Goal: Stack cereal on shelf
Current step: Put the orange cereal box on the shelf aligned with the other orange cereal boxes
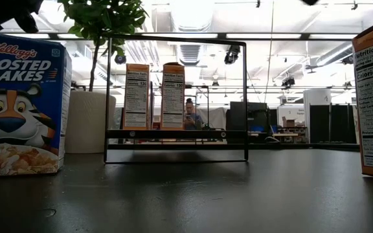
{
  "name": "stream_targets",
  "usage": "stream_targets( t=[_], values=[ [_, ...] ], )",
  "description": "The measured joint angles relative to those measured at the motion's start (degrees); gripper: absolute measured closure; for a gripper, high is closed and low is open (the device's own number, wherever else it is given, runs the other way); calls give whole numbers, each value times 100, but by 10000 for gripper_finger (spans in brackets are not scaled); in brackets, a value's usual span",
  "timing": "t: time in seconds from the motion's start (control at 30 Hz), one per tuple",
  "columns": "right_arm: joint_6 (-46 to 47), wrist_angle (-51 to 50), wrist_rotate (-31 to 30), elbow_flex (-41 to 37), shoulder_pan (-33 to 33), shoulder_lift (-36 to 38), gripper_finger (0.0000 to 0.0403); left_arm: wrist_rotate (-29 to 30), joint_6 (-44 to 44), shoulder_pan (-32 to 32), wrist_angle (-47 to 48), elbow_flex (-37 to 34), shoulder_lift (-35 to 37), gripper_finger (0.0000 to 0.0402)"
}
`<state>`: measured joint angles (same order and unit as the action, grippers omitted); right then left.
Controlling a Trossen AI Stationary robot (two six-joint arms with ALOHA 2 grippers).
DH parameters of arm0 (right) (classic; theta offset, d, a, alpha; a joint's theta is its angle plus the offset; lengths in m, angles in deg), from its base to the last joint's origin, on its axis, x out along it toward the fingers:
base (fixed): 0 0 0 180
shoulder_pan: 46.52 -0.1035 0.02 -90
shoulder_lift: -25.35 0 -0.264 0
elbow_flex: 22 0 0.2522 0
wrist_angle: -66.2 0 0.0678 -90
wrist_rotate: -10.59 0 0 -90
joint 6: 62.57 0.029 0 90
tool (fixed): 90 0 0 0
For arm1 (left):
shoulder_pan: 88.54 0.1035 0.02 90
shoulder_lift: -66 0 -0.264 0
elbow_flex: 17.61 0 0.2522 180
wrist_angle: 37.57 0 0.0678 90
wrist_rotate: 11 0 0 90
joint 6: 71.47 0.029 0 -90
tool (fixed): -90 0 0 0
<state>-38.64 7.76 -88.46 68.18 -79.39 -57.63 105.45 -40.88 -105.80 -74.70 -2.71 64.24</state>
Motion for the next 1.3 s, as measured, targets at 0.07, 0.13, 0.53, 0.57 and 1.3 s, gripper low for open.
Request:
stream_targets(
  t=[0.07, 0.13, 0.53, 0.57, 1.3],
  values=[
    [232, -2, -148, -111, -251, 70, 394, -1, -5, 0, 0, 0, 0, 402],
    [415, -19, -302, -184, -491, 130, 394, -1, -5, 0, 0, 0, 0, 402],
    [1060, -468, -1096, -199, -1164, 46, 365, 7, -132, -1, -5, 0, 0, 402],
    [1104, -503, -1160, -210, -1164, 46, 353, 7, -140, -1, -1, 0, -1, 402],
    [2144, -482, -1134, -1057, -1137, 52, 105, 14, -277, 0, 13, 0, 0, 402]
  ],
)
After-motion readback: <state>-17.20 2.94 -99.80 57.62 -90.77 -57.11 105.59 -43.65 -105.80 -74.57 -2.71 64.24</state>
